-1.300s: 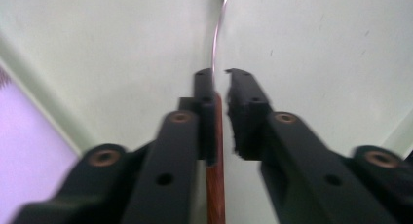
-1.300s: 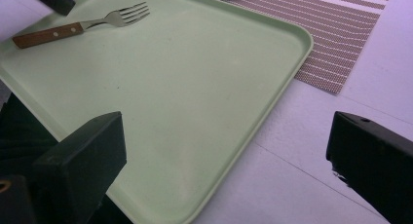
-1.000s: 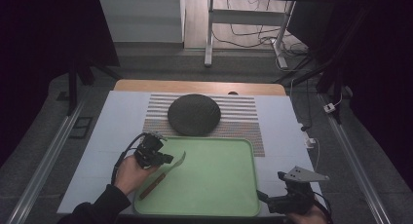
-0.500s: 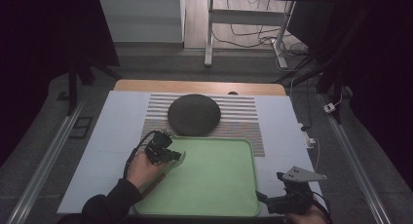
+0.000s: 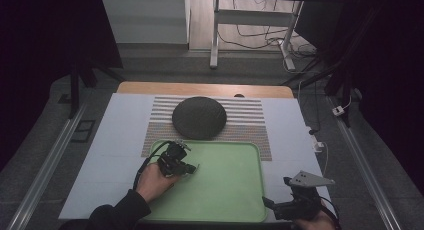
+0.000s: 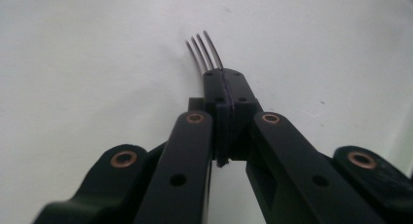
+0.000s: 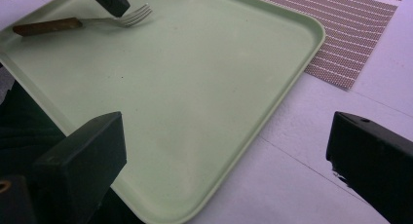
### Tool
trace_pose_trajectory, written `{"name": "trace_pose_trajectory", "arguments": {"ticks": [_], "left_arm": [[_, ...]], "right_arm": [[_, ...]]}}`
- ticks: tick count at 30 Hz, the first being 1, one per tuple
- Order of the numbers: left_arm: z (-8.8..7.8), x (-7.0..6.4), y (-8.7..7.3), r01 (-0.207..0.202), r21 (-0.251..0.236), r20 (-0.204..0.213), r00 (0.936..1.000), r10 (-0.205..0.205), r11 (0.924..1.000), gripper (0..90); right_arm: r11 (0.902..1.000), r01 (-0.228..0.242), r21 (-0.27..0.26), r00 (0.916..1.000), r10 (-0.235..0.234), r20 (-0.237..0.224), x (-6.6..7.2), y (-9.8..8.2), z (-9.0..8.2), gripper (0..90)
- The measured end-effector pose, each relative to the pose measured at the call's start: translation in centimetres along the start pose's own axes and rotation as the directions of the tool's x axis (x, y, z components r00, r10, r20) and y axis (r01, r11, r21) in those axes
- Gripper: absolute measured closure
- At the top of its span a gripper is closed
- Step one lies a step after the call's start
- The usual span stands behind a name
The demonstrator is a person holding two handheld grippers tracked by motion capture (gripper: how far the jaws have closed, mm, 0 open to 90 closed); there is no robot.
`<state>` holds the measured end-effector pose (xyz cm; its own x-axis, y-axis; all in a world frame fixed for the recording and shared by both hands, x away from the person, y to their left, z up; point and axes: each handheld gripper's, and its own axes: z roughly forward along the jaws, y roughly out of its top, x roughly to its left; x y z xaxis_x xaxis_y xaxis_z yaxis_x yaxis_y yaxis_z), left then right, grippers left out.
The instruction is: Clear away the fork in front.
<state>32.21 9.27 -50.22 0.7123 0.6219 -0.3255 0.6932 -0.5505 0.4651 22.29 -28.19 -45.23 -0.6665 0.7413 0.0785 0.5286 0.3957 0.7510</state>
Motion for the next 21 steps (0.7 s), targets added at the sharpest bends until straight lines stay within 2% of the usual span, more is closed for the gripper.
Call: {"name": "trace_pose_trajectory", "arguments": {"ticks": [3, 7, 9, 12, 14, 16, 21], "left_arm": [[0.6, -0.7, -0.1, -0.017, 0.024, 0.014, 0.9998, 0.017, 0.9996, 88.6], [0.7, -1.4, -0.1, -0.041, 0.015, 0.041, 0.9983, 0.041, 0.9990, 88.6], [1.3, -1.8, -0.1, -0.053, 0.026, 0.052, 0.9973, 0.052, 0.9982, 88.6], [2.4, -2.1, -0.2, -0.079, 0.058, 0.025, 0.9967, 0.077, 0.9952, 88.6], [2.5, -1.9, -0.1, -0.074, 0.039, 0.022, 0.9971, 0.073, 0.9965, 88.6], [2.3, -1.6, 0.0, -0.080, 0.033, -0.022, 0.9965, 0.080, 0.9963, 88.6], [1.5, 0.4, -0.1, -0.015, 0.006, -0.065, 0.9977, 0.015, 0.9999, 88.6]], "right_arm": [[1.0000, 0.000, 0.001, 1.0000, 0.000, -0.001, 0.0, 0.0, 0.0, 1.1], [1.0000, 0.000, 0.001, 1.0000, 0.000, -0.001, 0.0, 0.0, 0.0, 1.1], [1.0000, -0.001, 0.000, 1.0000, 0.001, -0.004, 0.0, 0.0, 0.0, 1.1], [1.0000, -0.004, -0.001, 1.0000, 0.004, -0.004, -0.1, 0.0, 0.0, 1.0], [1.0000, -0.006, -0.002, 1.0000, 0.006, -0.006, -0.1, 0.0, 0.0, 1.1], [1.0000, -0.007, -0.002, 1.0000, 0.007, -0.007, -0.1, 0.0, 0.0, 1.0], [1.0000, -0.007, 0.000, 1.0000, 0.007, -0.007, -0.1, 0.0, 0.0, 1.0]]}}
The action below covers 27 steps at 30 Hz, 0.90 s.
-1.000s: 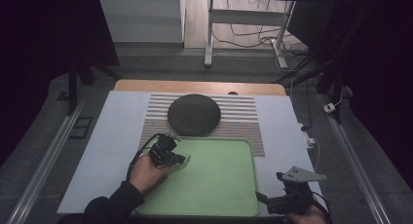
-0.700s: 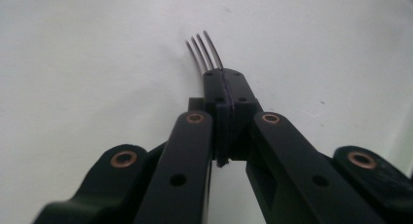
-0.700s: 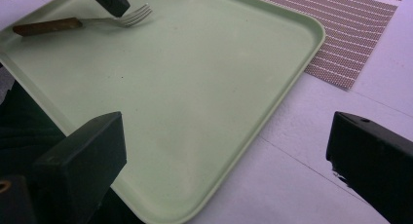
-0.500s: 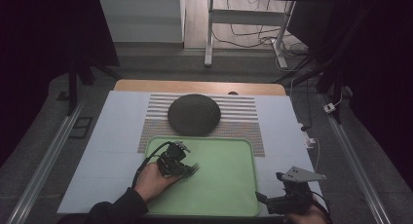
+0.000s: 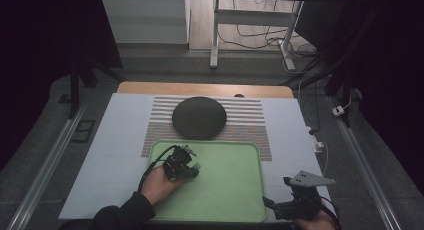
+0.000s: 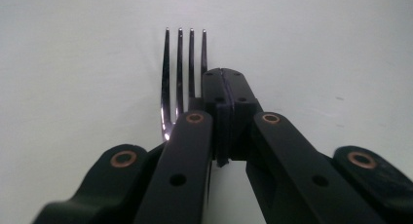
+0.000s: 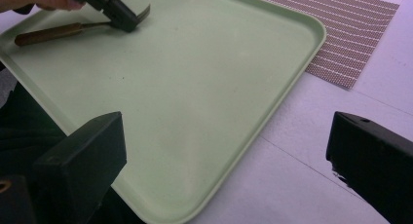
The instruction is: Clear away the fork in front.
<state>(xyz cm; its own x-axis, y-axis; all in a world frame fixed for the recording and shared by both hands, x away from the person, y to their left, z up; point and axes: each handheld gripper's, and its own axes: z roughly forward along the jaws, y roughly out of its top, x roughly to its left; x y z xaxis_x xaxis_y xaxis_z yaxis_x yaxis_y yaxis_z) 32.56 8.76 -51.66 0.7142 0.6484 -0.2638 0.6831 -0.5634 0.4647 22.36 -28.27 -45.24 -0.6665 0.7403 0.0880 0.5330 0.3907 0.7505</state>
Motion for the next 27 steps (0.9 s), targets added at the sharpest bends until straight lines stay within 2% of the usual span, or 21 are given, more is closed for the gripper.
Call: {"name": "trace_pose_trajectory", "arguments": {"ticks": [4, 9, 20, 23, 27], "left_arm": [[-0.6, 1.5, -0.2, 0.036, -0.005, -0.030, 0.9989, -0.036, 0.9993, 88.6], [-1.3, 3.1, -0.6, 0.085, -0.012, -0.060, 0.9946, -0.085, 0.9963, 88.6], [-3.1, 6.4, -1.9, 0.158, -0.017, -0.115, 0.9806, -0.159, 0.9873, 88.5], [-3.4, 7.1, -2.3, 0.181, -0.024, -0.114, 0.9766, -0.182, 0.9832, 88.5], [-3.5, 7.3, -2.4, 0.187, -0.031, -0.112, 0.9755, -0.189, 0.9819, 88.4]], "right_arm": [[1.0000, -0.002, 0.001, 1.0000, 0.002, -0.001, 0.0, 0.0, 0.0, 1.1], [1.0000, -0.005, 0.002, 1.0000, 0.005, -0.004, -0.1, 0.0, 0.0, 1.1], [1.0000, -0.009, 0.002, 0.9999, 0.009, -0.006, -0.1, 0.0, 0.0, 1.1], [0.9999, -0.011, 0.001, 0.9999, 0.011, -0.009, -0.1, 0.0, 0.0, 1.1], [0.9999, -0.011, 0.002, 0.9999, 0.011, -0.009, -0.1, 0.0, 0.0, 1.1]]}}
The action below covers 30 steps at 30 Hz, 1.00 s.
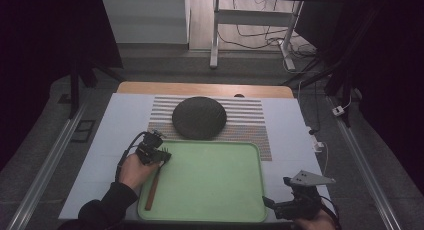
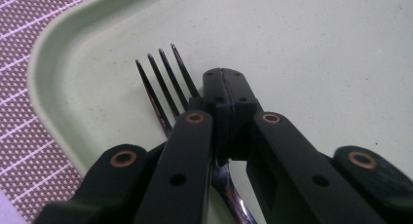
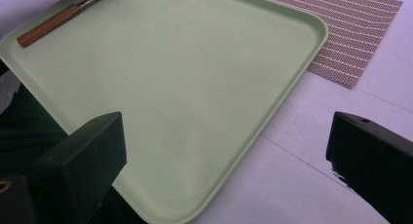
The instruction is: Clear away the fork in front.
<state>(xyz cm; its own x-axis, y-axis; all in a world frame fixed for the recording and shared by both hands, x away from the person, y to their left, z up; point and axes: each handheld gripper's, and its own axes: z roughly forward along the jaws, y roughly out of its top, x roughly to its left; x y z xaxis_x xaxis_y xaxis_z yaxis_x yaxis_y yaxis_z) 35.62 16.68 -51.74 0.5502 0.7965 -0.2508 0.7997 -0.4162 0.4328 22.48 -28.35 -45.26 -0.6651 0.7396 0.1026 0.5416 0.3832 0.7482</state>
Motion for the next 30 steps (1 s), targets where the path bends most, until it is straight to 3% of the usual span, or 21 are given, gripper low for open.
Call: {"name": "trace_pose_trajectory", "arguments": {"ticks": [3, 8, 14, 19, 24, 28, 30], "left_arm": [[-0.1, 0.0, 0.0, 0.004, -0.005, 0.010, 0.9999, -0.004, 1.0000, 87.5], [-1.0, 0.2, -0.2, 0.010, -0.051, 0.038, 0.9992, -0.008, 0.9987, 76.0], [-2.6, -0.2, -0.6, -0.024, -0.117, 0.051, 0.9982, 0.030, 0.9929, 58.1], [-4.5, -0.4, -1.5, -0.071, -0.203, 0.076, 0.9933, 0.088, 0.9766, 39.6], [-6.3, -0.6, -2.5, -0.092, -0.293, 0.112, 0.9851, 0.130, 0.9515, 25.7], [-7.6, -0.8, -3.6, -0.073, -0.340, 0.137, 0.9824, 0.126, 0.9377, 18.8], [-8.2, -1.0, -4.3, -0.066, -0.345, 0.138, 0.9830, 0.121, 0.9364, 16.6]], "right_arm": [[1.0000, 0.001, -0.002, 1.0000, -0.001, 0.000, 0.0, 0.0, 0.0, 1.1], [1.0000, -0.001, -0.006, 1.0000, 0.001, -0.003, -0.1, 0.0, 0.0, 1.1], [1.0000, 0.000, -0.004, 1.0000, 0.000, -0.001, 0.0, 0.0, -0.1, 1.1], [1.0000, -0.001, -0.002, 1.0000, 0.001, 0.004, 0.0, 0.0, 0.0, 1.1], [1.0000, 0.001, 0.002, 1.0000, -0.001, 0.005, 0.1, 0.0, 0.0, 1.1], [1.0000, 0.000, 0.002, 1.0000, 0.000, 0.006, 0.1, 0.0, 0.0, 1.1], [1.0000, 0.000, 0.003, 1.0000, 0.000, 0.006, 0.1, 0.0, 0.0, 1.1]]}}
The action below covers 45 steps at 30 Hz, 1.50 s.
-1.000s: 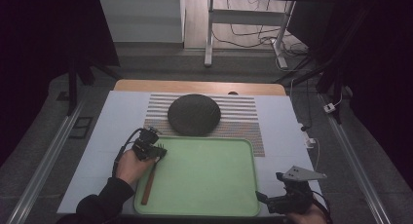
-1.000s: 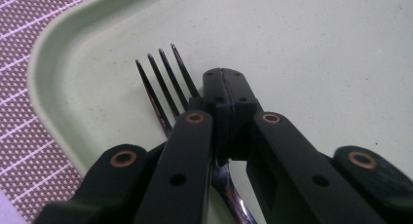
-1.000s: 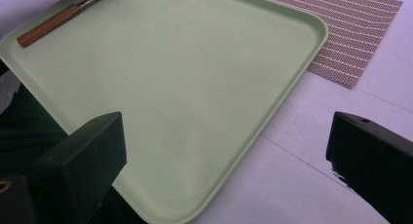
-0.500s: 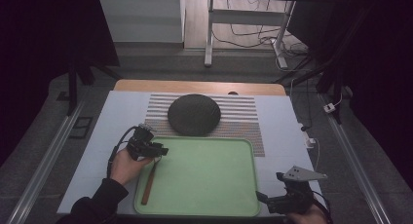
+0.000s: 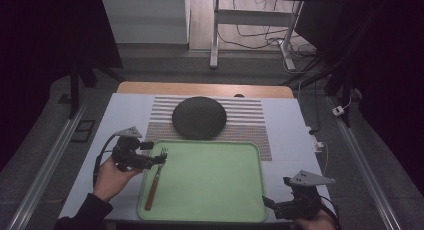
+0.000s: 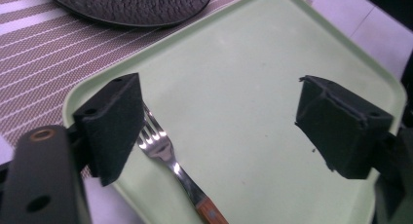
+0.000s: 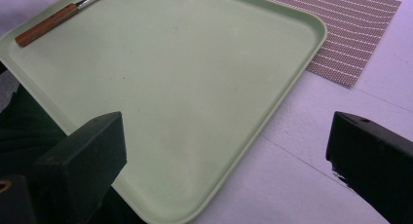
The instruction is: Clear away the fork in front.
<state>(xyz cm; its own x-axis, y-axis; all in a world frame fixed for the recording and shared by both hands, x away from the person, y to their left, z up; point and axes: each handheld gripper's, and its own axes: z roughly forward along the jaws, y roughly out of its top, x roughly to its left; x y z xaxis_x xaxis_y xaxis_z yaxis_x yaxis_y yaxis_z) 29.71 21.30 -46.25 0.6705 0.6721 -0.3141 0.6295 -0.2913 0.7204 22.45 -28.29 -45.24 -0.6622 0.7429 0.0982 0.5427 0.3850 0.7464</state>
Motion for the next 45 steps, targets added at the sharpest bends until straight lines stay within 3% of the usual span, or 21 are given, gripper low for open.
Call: {"name": "trace_pose_trajectory", "arguments": {"ticks": [19, 37, 42, 45], "left_arm": [[-6.5, -1.5, -5.4, 0.024, -0.088, -0.028, 0.9993, -0.026, 0.9959, 2.8], [-8.5, -2.3, -9.6, 0.048, -0.075, -0.060, 0.9968, -0.053, 0.9960, 0.0], [-8.8, -2.5, -10.6, 0.063, -0.028, -0.111, 0.9916, -0.065, 0.9976, 0.0], [-9.0, -2.6, -10.7, 0.070, -0.028, -0.129, 0.9890, -0.073, 0.9972, 0.0]], "right_arm": [[1.0000, 0.003, 0.003, 1.0000, -0.003, 0.003, 0.0, 0.0, 0.1, 1.1], [0.9999, -0.015, 0.002, 0.9997, 0.014, 0.019, 0.0, 0.0, -0.1, 1.1], [0.9999, -0.016, 0.004, 0.9997, 0.016, 0.021, 0.1, 0.0, -0.1, 1.0], [0.9999, -0.015, 0.004, 0.9997, 0.015, 0.020, 0.1, 0.0, -0.1, 1.1]]}}
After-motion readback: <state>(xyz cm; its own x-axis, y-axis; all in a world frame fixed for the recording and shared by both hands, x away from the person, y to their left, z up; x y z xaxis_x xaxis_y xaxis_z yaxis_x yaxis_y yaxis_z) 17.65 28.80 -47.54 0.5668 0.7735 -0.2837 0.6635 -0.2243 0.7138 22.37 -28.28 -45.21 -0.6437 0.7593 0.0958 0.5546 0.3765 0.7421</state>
